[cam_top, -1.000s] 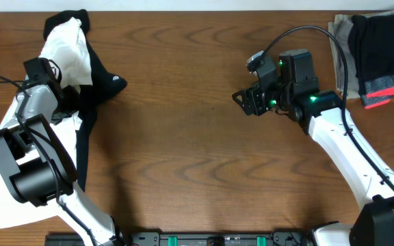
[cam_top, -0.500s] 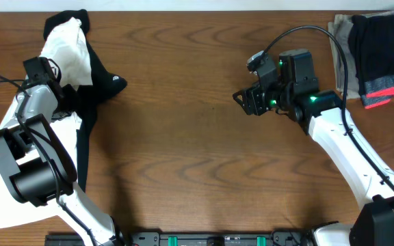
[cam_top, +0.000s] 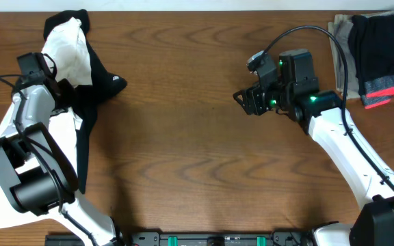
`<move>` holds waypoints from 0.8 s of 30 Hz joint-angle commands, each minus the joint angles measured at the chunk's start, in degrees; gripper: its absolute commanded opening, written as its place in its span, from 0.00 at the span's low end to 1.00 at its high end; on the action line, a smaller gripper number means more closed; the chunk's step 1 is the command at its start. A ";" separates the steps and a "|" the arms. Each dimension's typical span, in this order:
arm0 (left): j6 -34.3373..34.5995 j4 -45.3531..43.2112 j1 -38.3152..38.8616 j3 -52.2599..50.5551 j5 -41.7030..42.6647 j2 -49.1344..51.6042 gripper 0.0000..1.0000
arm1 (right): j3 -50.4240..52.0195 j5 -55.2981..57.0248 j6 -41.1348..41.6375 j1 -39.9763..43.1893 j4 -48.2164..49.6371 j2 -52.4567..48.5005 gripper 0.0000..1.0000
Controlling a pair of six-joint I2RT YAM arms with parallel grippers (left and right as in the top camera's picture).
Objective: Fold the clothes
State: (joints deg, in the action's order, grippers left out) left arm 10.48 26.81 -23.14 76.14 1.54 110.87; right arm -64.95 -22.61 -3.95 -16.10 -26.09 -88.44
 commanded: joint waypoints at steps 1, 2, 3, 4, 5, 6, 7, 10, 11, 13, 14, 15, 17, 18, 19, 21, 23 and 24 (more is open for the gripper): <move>-0.31 0.72 0.07 0.81 0.57 -0.83 0.25 | -1.31 0.17 0.72 -0.48 0.00 -0.09 0.67; -0.28 0.74 0.07 0.81 0.57 -0.83 0.22 | -1.29 0.17 0.72 -0.48 0.00 -0.09 0.67; -0.31 0.74 0.07 0.81 0.57 -0.83 0.19 | -1.31 0.15 0.72 -0.48 0.00 -0.09 0.67; -0.28 0.74 0.07 0.81 0.57 -0.83 0.19 | -1.31 0.15 0.72 -0.48 0.00 -0.09 0.67; -0.28 0.74 0.07 0.81 0.57 -0.83 0.12 | -1.29 0.15 0.72 -0.48 0.00 -0.09 0.67; -0.28 0.72 0.07 0.81 0.57 -0.83 0.10 | -1.31 0.15 0.72 -0.48 0.00 -0.09 0.67; -0.28 0.72 0.07 0.81 0.57 -0.83 0.07 | -1.31 0.15 0.72 -0.48 0.00 -0.09 0.67; -0.28 0.68 0.07 0.81 0.57 -0.83 0.06 | -1.31 0.15 0.74 -0.48 -0.02 -0.09 0.66; -0.28 0.63 0.07 0.81 0.57 -0.83 0.06 | -1.31 0.15 0.72 -0.48 -0.02 -0.09 0.66; -0.28 0.46 0.07 0.81 0.59 -0.83 0.06 | -1.31 0.15 0.72 -0.48 0.00 -0.09 0.66; -0.28 0.28 0.07 0.83 0.59 -0.85 0.06 | -1.31 0.15 0.72 -0.48 0.02 -0.09 0.66; -0.26 0.24 0.07 0.83 0.85 -0.96 0.06 | -1.29 0.15 0.72 -0.48 0.07 -0.09 0.66; -0.28 0.00 0.07 0.85 2.47 -1.55 0.06 | -1.31 0.17 0.72 -0.48 0.13 -0.09 0.66; -0.28 -0.02 0.07 1.01 3.52 -2.01 0.06 | -1.31 0.17 0.72 -0.48 0.20 -0.09 0.66; -0.28 -0.15 0.07 1.27 4.98 -2.60 0.06 | -1.31 0.17 0.72 -0.48 0.24 -0.09 0.66; -0.28 -0.33 0.13 2.01 9.92 -4.33 0.06 | -1.29 0.17 0.72 -0.48 0.42 -0.09 0.65; -0.26 -0.76 0.24 2.67 15.72 -6.56 0.06 | -1.31 0.17 0.72 -0.48 0.74 -0.09 0.65; -0.22 -1.16 0.55 2.89 18.73 -7.85 0.06 | -1.31 0.17 0.72 -0.48 0.94 -0.09 0.65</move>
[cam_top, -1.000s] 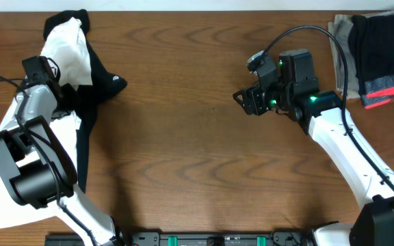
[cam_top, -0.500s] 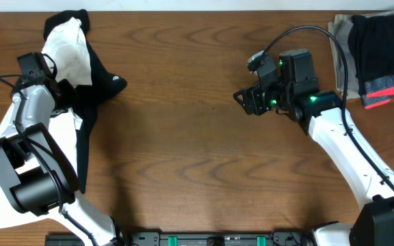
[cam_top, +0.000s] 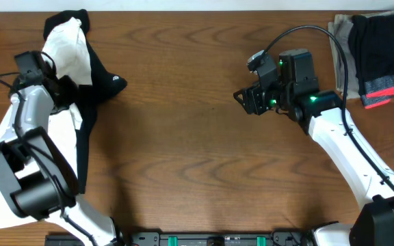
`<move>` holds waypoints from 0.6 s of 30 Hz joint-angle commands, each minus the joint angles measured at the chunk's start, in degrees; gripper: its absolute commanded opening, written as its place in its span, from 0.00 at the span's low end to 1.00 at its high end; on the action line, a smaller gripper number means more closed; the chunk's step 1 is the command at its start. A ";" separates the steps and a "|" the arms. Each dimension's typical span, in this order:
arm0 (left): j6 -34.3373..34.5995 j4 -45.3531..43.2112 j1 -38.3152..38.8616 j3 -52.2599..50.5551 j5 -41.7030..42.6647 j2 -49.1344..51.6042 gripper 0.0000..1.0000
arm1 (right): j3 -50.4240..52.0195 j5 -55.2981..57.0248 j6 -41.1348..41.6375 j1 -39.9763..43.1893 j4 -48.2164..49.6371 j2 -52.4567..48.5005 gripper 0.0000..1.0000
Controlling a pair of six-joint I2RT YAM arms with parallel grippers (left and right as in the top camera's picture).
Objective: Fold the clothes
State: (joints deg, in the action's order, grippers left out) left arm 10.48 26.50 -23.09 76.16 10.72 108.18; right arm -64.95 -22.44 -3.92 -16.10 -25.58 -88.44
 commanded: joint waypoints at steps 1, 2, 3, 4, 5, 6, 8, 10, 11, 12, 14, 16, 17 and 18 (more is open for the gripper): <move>0.02 -1.31 1.01 2.91 12.17 -6.67 0.06 | -1.31 -0.02 0.70 -0.48 0.66 -0.09 0.65; 0.72 -1.64 1.66 2.91 14.08 -8.17 0.06 | -1.31 0.00 0.70 -0.48 0.85 -0.09 0.64; 1.36 -1.79 2.36 2.91 15.19 -9.51 0.06 | -1.31 -0.02 0.70 -0.46 1.09 -0.09 0.64; 1.73 -1.99 3.50 2.91 16.26 -11.08 0.06 | -1.31 -0.02 0.70 -0.42 1.40 -0.09 0.64; 2.19 -2.03 4.74 2.91 16.63 -12.37 0.06 | -1.31 0.00 0.70 -0.42 1.66 -0.09 0.64; 2.34 -2.25 6.34 2.91 16.81 -13.79 0.06 | -1.31 0.00 0.70 -0.35 2.01 -0.09 0.64; 2.32 -2.69 10.08 2.91 16.79 -16.24 0.06 | -1.31 -0.02 0.81 -0.02 2.75 -0.07 0.63; 2.32 -3.26 14.25 2.91 16.74 -18.08 0.06 | -1.33 0.48 2.49 0.83 3.82 -0.07 0.61; 2.34 -3.58 16.26 2.91 16.74 -18.69 0.06 | -1.40 1.05 4.00 1.66 4.35 -0.04 0.60; 2.32 -4.04 18.62 2.91 16.74 -19.15 0.06 | -1.49 1.38 5.60 2.62 4.85 0.02 0.58; 2.32 -4.72 22.38 2.91 16.68 -19.43 0.06 | -1.62 0.94 8.20 4.83 5.79 0.15 0.57; 2.36 -4.76 25.14 2.89 14.12 -19.43 0.06 | -1.81 -1.51 9.66 7.28 6.49 0.17 0.54; 2.51 -4.55 25.90 2.89 11.69 -19.43 0.06 | -1.81 -3.32 9.68 8.28 6.84 0.17 0.53; 3.32 -4.37 26.18 2.89 9.33 -19.43 0.06 | -1.81 -4.87 9.68 9.07 7.06 0.15 0.53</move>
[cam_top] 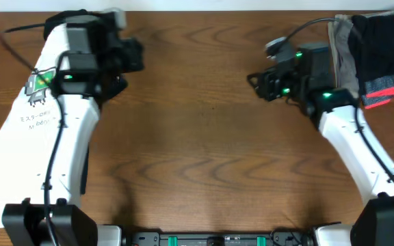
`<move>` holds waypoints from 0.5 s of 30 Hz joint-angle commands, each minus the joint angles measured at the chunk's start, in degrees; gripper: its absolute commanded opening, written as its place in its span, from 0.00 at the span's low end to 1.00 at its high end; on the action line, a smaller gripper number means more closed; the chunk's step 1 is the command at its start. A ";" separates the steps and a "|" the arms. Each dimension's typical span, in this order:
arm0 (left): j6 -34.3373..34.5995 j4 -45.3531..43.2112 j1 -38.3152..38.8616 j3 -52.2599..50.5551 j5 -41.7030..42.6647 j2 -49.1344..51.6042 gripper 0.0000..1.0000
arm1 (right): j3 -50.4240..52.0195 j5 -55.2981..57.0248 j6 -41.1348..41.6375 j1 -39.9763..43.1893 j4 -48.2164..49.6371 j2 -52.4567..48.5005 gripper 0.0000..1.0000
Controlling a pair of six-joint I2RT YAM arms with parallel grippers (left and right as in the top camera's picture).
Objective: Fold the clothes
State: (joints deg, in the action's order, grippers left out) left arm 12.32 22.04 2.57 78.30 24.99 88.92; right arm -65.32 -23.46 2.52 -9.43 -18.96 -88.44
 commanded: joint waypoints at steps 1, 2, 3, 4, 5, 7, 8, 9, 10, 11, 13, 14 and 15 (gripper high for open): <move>2.10 0.17 0.50 0.74 -6.43 -0.17 0.06 | -1.44 -4.39 3.21 2.80 0.61 0.15 0.52; 2.23 0.33 0.17 0.74 -7.74 -0.17 0.06 | -1.44 -4.37 3.17 2.89 0.74 0.15 0.52; 2.21 0.39 -0.37 0.74 -9.05 -0.17 0.06 | -1.44 -4.11 2.95 2.82 0.81 0.15 0.53; 2.19 0.55 -0.94 0.74 -10.16 -0.17 0.06 | -1.44 -3.80 2.91 2.62 1.03 0.15 0.54; 2.19 0.57 -1.46 0.74 -11.54 -0.17 0.09 | -1.44 -3.74 2.51 2.36 1.27 0.13 0.54; 2.14 0.90 -2.54 0.74 -15.08 -0.07 0.24 | -1.44 -3.52 2.29 1.84 1.66 0.13 0.57; 1.79 1.01 -2.97 0.74 -16.79 0.09 0.29 | -1.44 -3.52 2.12 1.57 1.90 0.13 0.59; 0.81 0.98 -3.26 0.74 -17.77 0.37 0.35 | -1.44 -3.52 2.12 1.36 1.99 0.13 0.62; -0.63 0.96 -3.50 0.74 -18.73 0.92 0.41 | -1.44 -3.37 2.12 1.09 2.03 0.09 0.63; -2.23 0.98 -3.58 0.70 -19.80 1.51 0.47 | -1.44 -3.26 2.10 0.81 2.01 0.00 0.64; -4.72 0.98 -3.58 0.70 -23.10 3.23 0.56 | -1.42 -2.58 2.12 0.33 1.55 -0.11 0.66; -5.31 0.98 -3.58 0.70 -25.24 4.37 0.61 | -1.42 -1.84 2.10 0.02 1.11 -0.28 0.67; -5.49 0.96 -3.65 0.70 -27.19 5.49 0.64 | -1.42 -1.33 2.12 -0.11 0.72 -0.35 0.68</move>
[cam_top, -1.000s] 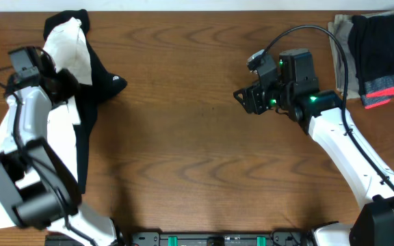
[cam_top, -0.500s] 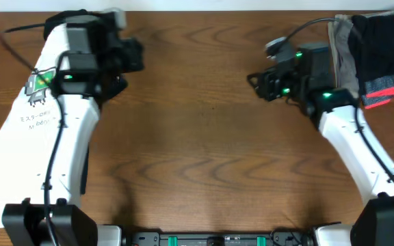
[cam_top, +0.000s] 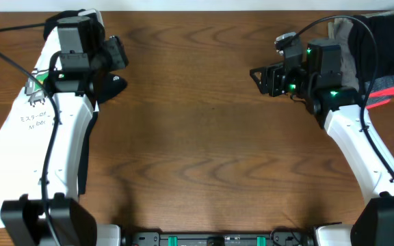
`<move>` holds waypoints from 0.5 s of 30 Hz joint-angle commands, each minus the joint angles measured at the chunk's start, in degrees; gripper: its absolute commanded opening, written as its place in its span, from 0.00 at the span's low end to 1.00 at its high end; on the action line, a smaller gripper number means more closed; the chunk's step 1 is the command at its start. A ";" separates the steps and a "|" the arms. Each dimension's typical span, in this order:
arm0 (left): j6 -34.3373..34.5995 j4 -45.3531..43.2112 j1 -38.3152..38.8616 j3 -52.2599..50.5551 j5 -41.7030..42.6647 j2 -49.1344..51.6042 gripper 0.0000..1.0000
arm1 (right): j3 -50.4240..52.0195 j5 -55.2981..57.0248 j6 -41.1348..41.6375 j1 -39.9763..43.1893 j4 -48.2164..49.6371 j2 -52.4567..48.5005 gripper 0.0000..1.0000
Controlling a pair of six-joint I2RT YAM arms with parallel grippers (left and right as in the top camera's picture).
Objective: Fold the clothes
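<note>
A heap of black and white clothes (cam_top: 112,83) lies at the table's far left corner, mostly hidden under my left arm. Only a black lobe and a black edge by the back rim show. My left gripper (cam_top: 118,53) hangs over the heap's right side, pointing right. From above I cannot see how its jaws stand. My right gripper (cam_top: 260,80) hovers at the far right, pointing left, open with nothing between its fingers, and far from the heap.
A stack of folded clothes (cam_top: 388,41), grey, black and red-pink, lies at the far right corner just behind my right wrist. The brown wooden table (cam_top: 197,157) stretches between the two arms. A cable loops over the right arm.
My left gripper has shifted a little left and now sits closer over the heap. My right gripper has moved slightly up and to the right. The clothes look unchanged.
At first my left arm was folded low at the left edge, its gripper beside the uncovered black and white heap, and my right gripper hung right of the middle. Then the left arm stood stretched over the heap, covering it, and the right gripper was nearer the folded stack.
</note>
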State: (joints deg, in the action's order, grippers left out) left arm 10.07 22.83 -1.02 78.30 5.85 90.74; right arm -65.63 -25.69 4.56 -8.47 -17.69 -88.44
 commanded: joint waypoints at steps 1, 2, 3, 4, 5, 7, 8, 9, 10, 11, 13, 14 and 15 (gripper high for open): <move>-3.21 0.17 -0.26 0.70 -9.81 4.81 0.66 | -1.11 1.57 0.07 -1.29 -1.14 -0.48 0.70; -3.21 0.20 -0.63 0.70 -11.47 6.32 0.66 | -1.11 2.29 0.02 -1.49 -1.84 -0.76 0.70; -3.26 0.26 -0.96 0.70 -11.80 7.30 0.66 | -1.09 2.58 -0.22 -1.57 -2.29 -0.87 0.71; -3.41 0.39 -1.46 0.70 -11.87 8.55 0.66 | -1.09 2.78 -0.87 -1.68 -2.78 -1.27 0.72; -3.41 0.44 -1.99 0.70 -11.93 9.73 0.66 | -1.07 2.80 -1.27 -1.68 -3.21 -1.51 0.72; -3.41 0.66 -3.06 0.70 -11.93 11.76 0.66 | -1.07 2.82 -1.68 -1.68 -3.80 -2.49 0.73; -3.41 0.90 -3.69 0.70 -11.96 12.66 0.66 | -1.07 2.82 -1.66 -1.68 -3.96 -3.06 0.73; -3.41 1.14 -4.24 0.70 -12.15 13.33 0.66 | -1.07 2.80 -1.66 -1.68 -4.00 -3.69 0.73; -3.41 1.62 -4.85 0.70 -12.87 13.97 0.66 | -1.07 2.80 -1.66 -1.68 -4.04 -4.26 0.73; -3.41 2.12 -5.40 0.70 -13.88 14.45 0.66 | -1.07 2.80 -1.66 -1.68 -4.02 -4.96 0.73; -3.41 3.41 -6.47 0.70 -16.65 15.08 0.66 | -1.07 2.78 -1.66 -1.68 -3.98 -6.34 0.74; -3.43 3.98 -6.91 0.70 -17.84 15.28 0.66 | -1.07 2.75 -1.64 -1.68 -3.93 -6.99 0.74; -3.43 4.59 -7.43 0.70 -18.73 15.43 0.66 | -1.07 2.75 -1.64 -1.68 -3.91 -7.91 0.74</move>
State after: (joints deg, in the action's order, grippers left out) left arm 7.42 26.61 -7.22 78.32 -7.84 105.75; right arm -65.65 -23.22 3.84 -9.61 -21.63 -94.45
